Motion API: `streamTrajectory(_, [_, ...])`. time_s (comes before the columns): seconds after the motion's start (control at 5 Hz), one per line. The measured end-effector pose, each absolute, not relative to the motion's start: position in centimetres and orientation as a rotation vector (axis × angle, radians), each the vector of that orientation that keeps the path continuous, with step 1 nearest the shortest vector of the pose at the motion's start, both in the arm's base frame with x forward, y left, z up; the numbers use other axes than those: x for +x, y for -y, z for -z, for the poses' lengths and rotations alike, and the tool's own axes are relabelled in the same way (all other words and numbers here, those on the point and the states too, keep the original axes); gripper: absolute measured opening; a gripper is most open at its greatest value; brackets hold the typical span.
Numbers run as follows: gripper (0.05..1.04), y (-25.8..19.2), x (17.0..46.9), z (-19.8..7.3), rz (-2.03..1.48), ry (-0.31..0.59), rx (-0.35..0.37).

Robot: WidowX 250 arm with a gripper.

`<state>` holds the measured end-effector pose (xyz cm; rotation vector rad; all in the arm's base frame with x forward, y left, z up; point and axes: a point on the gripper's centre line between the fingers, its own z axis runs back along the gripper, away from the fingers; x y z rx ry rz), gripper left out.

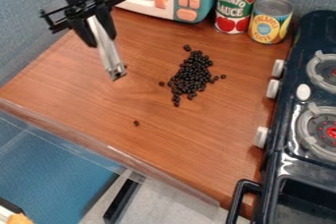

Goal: Sweep into pile

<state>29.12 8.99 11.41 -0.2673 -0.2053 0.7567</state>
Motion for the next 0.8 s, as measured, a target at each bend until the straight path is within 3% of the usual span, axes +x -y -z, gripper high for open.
streamTrajectory(0.4, [0.336,-8.7,25.8,-6.2,-0.931,0.053,-0.135])
streamTrajectory(0.8, [0.336,-8.3,25.1,-2.9,-1.001,-0.029,-0.086])
